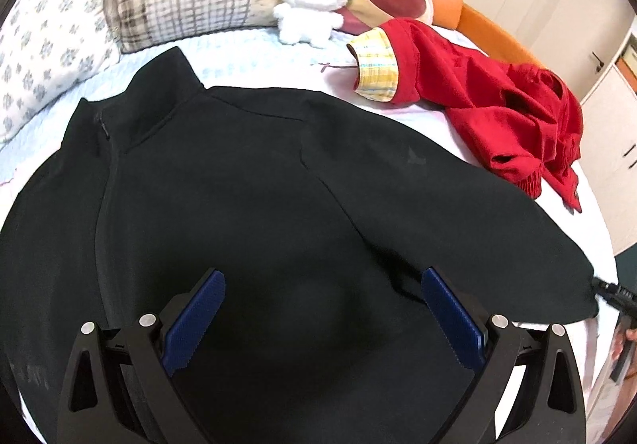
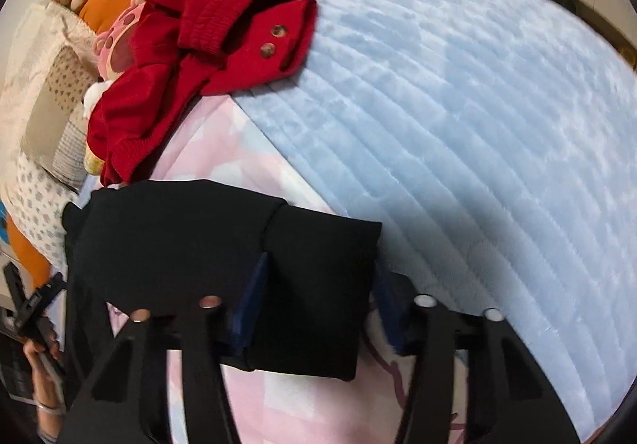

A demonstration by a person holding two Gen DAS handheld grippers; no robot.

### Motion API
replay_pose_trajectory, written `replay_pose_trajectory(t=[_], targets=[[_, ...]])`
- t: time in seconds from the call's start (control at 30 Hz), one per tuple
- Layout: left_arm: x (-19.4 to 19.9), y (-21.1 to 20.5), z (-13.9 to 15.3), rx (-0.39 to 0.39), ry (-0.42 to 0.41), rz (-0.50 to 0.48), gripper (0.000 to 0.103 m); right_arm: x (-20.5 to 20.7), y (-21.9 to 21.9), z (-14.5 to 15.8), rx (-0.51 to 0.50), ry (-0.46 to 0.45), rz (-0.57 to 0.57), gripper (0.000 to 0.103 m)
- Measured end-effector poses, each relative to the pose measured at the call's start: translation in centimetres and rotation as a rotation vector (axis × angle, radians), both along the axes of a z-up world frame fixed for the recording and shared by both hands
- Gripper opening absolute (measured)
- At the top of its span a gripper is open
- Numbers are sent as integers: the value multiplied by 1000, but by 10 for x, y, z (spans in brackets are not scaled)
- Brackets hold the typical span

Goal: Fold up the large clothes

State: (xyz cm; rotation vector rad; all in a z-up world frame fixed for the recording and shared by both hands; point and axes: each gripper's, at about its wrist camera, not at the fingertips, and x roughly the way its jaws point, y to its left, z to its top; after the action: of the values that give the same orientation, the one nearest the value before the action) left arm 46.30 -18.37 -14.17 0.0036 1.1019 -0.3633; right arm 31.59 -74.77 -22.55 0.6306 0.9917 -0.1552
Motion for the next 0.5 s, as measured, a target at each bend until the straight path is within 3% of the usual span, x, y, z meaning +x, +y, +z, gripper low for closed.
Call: replay_pose_trajectory(t=[0.07, 0.13, 0.23, 0.3, 0.4, 0.5], targets=[[2, 0, 0, 0, 2, -1, 100, 4, 6, 7, -54, 12, 20, 22], [4, 1, 0, -7, 9, 1, 100, 7, 10, 18, -83, 5, 40, 10], [6, 4, -1, -15, 12, 9, 100, 8, 7, 30, -146, 20, 45, 10], [7, 6, -3, -22, 20, 13, 100, 8, 4, 37, -144, 16, 58, 1], [11, 8, -5, -21, 24, 17, 100, 7, 8, 54, -119, -35, 86, 1], [13, 15, -5, -64, 38, 48, 100, 11, 20, 68, -156, -46, 112, 4]])
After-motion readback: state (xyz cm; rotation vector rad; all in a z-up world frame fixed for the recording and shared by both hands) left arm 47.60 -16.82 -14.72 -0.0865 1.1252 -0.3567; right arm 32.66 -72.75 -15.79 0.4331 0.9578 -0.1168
